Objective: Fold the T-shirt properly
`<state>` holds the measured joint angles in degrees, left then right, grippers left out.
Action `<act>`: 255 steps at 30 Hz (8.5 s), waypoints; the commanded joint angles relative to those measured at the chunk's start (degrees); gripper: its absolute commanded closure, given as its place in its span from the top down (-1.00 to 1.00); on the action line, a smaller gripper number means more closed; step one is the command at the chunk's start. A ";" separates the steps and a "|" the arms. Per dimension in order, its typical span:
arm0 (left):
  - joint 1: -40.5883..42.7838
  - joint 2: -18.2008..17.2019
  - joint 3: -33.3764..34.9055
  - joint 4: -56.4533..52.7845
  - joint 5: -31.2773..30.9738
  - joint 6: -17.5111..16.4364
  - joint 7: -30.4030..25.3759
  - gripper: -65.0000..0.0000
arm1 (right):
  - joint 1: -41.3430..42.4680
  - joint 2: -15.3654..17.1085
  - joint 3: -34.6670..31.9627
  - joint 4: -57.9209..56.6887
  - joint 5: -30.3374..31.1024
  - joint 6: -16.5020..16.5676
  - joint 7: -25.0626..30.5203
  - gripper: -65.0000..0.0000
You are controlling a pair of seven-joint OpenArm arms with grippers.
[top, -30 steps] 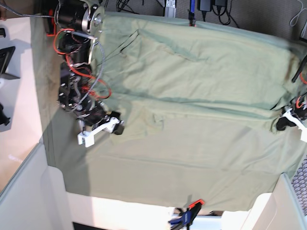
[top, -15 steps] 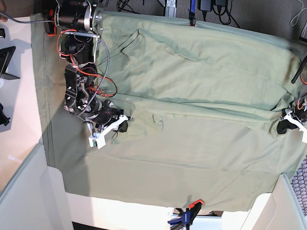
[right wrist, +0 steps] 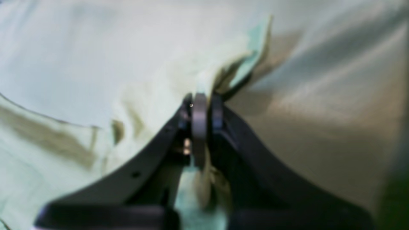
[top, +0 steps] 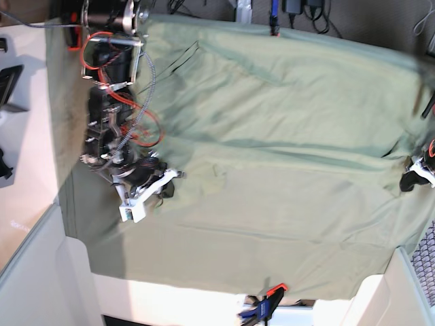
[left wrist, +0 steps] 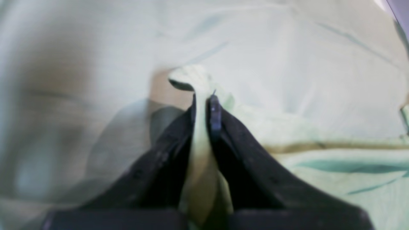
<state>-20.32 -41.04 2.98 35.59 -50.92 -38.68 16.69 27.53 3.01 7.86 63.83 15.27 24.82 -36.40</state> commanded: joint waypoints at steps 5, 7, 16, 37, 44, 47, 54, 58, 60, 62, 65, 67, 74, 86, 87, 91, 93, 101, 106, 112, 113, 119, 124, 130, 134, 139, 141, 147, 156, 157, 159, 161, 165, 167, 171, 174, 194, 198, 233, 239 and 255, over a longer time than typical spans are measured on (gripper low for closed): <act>1.31 -4.26 -0.33 3.89 -8.28 -1.32 4.79 -1.00 | -5.14 1.53 0.04 14.71 6.36 0.72 -2.40 -1.00; 3.34 -5.42 -0.33 7.06 -9.90 -1.32 6.01 -1.00 | -7.82 2.25 0.04 18.34 7.34 0.72 -2.62 -1.00; 12.59 -10.93 -0.44 23.17 -10.19 -1.32 7.91 -1.00 | -19.61 6.93 0.04 31.47 10.97 0.72 -4.39 -1.00; 20.55 -14.56 -1.62 24.81 -26.67 -1.32 28.52 -0.79 | -37.57 9.38 3.72 45.11 12.20 0.70 -5.25 -1.00; 21.18 -14.56 -1.62 24.79 -26.18 -1.32 28.17 -0.11 | -40.22 9.38 3.82 45.90 12.20 0.68 -6.34 -1.00; 21.62 -14.53 -1.95 24.79 -26.21 -1.32 28.35 -0.05 | -42.03 9.35 3.82 47.34 12.20 0.68 -6.32 -1.00; 23.52 -14.56 -6.64 24.79 -26.18 -1.32 28.33 0.08 | -44.54 9.33 4.94 49.24 11.76 0.66 -6.56 -1.00; 25.90 -14.53 -9.49 24.79 -26.10 -1.32 27.67 0.22 | -44.52 9.33 5.53 49.27 11.76 0.63 -7.96 -0.68; 26.93 -14.56 -10.99 24.79 -25.94 -1.32 27.28 0.22 | -44.54 9.33 5.79 49.29 12.00 0.57 -8.68 -0.20; 27.34 -14.56 -12.72 24.79 -25.90 -1.32 27.21 0.22 | -44.57 9.25 6.43 49.35 12.74 0.57 -9.31 -0.03; 27.32 -14.53 -16.35 24.76 -24.76 -1.32 26.93 0.22 | -44.61 9.16 8.48 50.66 14.67 0.57 -10.43 -0.03; 27.34 -14.53 -18.99 24.76 -24.70 -1.32 26.84 0.22 | -45.07 9.16 10.45 52.81 14.82 0.52 -10.47 -0.03; 27.34 -13.05 -21.00 24.15 -24.44 -1.32 26.80 0.22 | -45.46 5.99 13.88 55.84 16.06 0.52 -8.63 -0.95; 31.34 -8.28 -21.00 23.37 -18.38 -1.32 23.65 0.22 | -45.44 2.03 13.77 55.08 15.61 0.55 -6.71 -1.00; 31.67 -8.13 -21.00 23.37 -18.23 -1.32 23.61 0.22 | -45.40 2.03 13.77 55.08 15.61 0.55 -6.71 -1.00; 31.76 -8.00 -21.00 23.37 -18.27 -1.32 23.61 0.22 | -45.40 2.01 13.77 55.08 15.58 0.55 -6.75 -1.00; 31.76 -8.00 -21.00 23.37 -18.23 -1.32 23.61 0.22 | -45.40 2.03 13.77 55.08 15.58 0.55 -6.91 -1.00; 31.76 -6.80 -20.94 23.37 -15.63 -1.32 23.50 0.22 | -45.38 2.03 13.77 55.08 15.63 0.55 -6.93 -1.00; 31.74 -6.71 -20.90 23.37 -14.78 -1.32 22.47 0.22 | -45.51 2.03 13.77 55.08 15.61 0.55 -7.15 -1.00; 31.74 -6.40 -20.87 23.37 -13.33 -0.50 21.64 0.22 | -45.48 2.03 13.77 55.08 15.63 0.55 -7.15 -1.00; 31.74 -6.43 -20.87 23.37 -13.31 -0.50 21.66 0.22 | -45.48 2.03 13.77 55.08 15.63 0.55 -7.15 -1.00; 31.74 -6.43 -18.82 23.41 -13.44 -0.52 21.70 0.22 | -45.48 2.03 13.77 55.08 15.63 0.55 -7.17 -1.00; 31.76 -6.40 -15.19 25.99 -13.57 -1.32 22.43 0.22 | -45.51 2.03 13.77 55.08 15.61 0.55 -7.19 -1.00; 31.71 -5.88 -13.81 28.87 -13.49 -1.32 22.51 0.22 | -45.51 2.03 13.77 55.08 15.61 0.55 -7.34 -1.00; 31.76 -5.07 -13.81 28.83 -12.61 -1.32 22.49 -0.06 | -45.51 2.05 13.77 55.08 15.61 0.55 -7.34 -1.00; 31.76 -3.39 -13.81 28.85 -11.82 -1.32 21.79 -1.00 | -45.48 2.05 13.77 55.08 15.63 0.55 -7.32 -1.00; 31.74 -3.23 -13.81 28.87 -11.82 -1.32 21.92 -1.00 | -45.48 2.05 13.77 55.08 15.63 0.55 -7.32 -1.00; 31.76 -3.85 -15.32 32.28 -11.93 -1.32 22.56 -1.00 | -45.35 2.05 13.79 55.12 15.63 0.55 -7.10 -1.00; 31.26 -6.49 -21.29 35.43 -5.73 -1.32 19.15 -1.00 | -44.89 2.08 16.26 56.59 16.94 0.52 -6.64 -1.00; 31.15 -6.69 -21.29 35.43 -4.74 -1.32 18.49 -1.00 | -44.70 2.08 16.98 56.72 17.55 0.52 -6.64 -1.00; 30.75 -6.80 -21.29 35.41 -3.02 -1.32 17.64 -1.00 | -44.19 2.05 18.40 56.74 18.43 0.52 -6.67 -1.00; 30.73 -6.91 -21.29 35.30 -1.88 -1.32 16.92 -1.00 | -44.09 2.05 19.67 56.76 19.58 0.52 -6.67 -1.00; 30.45 -6.95 -21.29 34.71 2.84 -1.32 13.88 -1.00 | -44.09 2.08 21.44 56.76 19.91 0.52 -6.69 -1.00; 29.97 -7.15 -21.29 34.32 4.35 -1.32 12.85 -1.00 | -44.09 2.08 21.97 56.76 19.93 0.52 -6.67 -1.00; 26.69 -8.81 -21.29 32.11 6.75 -1.32 12.66 -1.00 | -44.15 2.08 22.29 56.76 19.91 0.52 -6.73 -1.00; 23.93 -10.69 -21.29 29.97 7.08 -1.32 13.49 -1.00 | -44.22 2.05 22.29 56.76 20.37 0.55 -6.86 -1.00; 34.82 0.35 -7.85 66.45 11.50 0.74 17.77 -1.00 | -44.24 2.05 22.29 56.76 21.11 0.57 -6.93 -1.00; 33.44 3.91 -4.33 65.53 15.43 0.79 16.24 -1.00 | -44.22 2.05 22.29 56.76 21.18 0.57 -6.93 -1.00; 33.66 6.73 -6.29 68.06 -4.11 -1.32 18.32 0.25 | -44.24 1.16 14.86 36.24 23.32 -0.37 -7.65 0.32; 33.66 6.71 -10.12 68.04 -4.17 -1.32 19.47 0.25 | -44.22 -2.25 9.88 36.26 23.34 -0.37 -7.76 0.32; 33.68 6.71 -11.80 68.08 -5.25 -1.32 21.35 0.25 | -38.47 -7.69 8.52 30.75 21.11 -0.37 -6.67 0.31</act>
<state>13.96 -33.45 -8.27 102.69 -54.83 -39.00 39.03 -11.38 -4.64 16.43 93.84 35.94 24.27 -43.79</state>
